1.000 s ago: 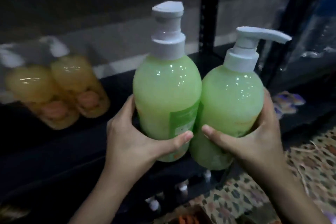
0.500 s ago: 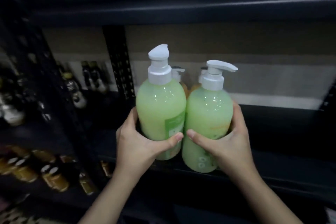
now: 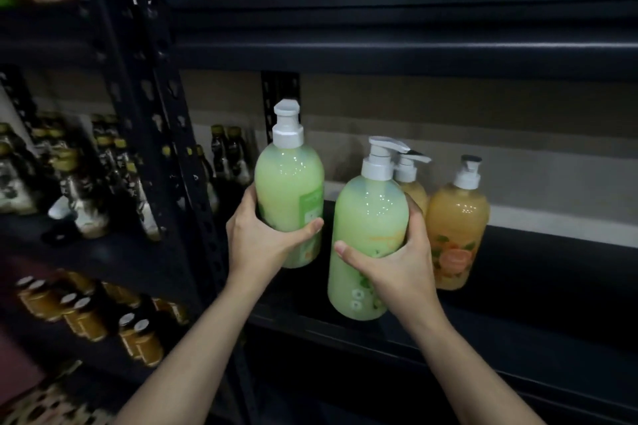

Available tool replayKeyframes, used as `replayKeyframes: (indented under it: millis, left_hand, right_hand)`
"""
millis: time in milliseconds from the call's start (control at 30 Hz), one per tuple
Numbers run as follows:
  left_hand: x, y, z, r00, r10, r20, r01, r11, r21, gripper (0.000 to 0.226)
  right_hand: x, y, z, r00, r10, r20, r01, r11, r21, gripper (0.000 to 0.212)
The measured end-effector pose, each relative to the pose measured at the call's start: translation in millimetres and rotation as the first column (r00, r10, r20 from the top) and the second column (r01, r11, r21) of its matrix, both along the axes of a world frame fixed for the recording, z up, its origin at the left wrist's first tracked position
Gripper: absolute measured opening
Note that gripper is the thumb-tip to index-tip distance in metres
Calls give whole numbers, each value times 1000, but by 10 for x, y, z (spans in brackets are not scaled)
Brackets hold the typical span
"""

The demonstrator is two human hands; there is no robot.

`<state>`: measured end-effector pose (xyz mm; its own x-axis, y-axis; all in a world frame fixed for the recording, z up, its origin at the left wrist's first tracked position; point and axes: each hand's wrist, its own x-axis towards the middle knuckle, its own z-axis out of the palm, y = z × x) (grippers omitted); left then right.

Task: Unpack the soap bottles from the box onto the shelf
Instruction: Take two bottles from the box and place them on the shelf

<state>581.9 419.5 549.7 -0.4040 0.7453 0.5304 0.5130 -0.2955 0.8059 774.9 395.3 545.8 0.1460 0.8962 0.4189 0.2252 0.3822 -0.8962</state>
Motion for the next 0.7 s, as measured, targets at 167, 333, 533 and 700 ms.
replayKeyframes:
  millis: [167, 333, 533, 700]
  left_hand:
    - [-116, 276, -109, 999, 37, 22, -36, 999, -28, 90]
    - [-178, 487, -325, 998, 24, 58, -22, 999, -49, 93]
    - [-141, 561, -522, 998, -1, 65, 6, 996, -91, 94]
    - [-135, 613, -608, 996, 10, 87, 0, 994, -113, 95]
  right_hand:
    - [-121, 85, -35, 999, -26, 40, 27, 999, -32, 113]
    - [-125, 123, -29, 998, -40, 38, 42, 998, -47, 110]
    - [-58, 88, 17, 998, -48, 35, 50, 998, -48, 105]
    - [-29, 71, 31, 999, -48, 24, 49, 998, -43, 103]
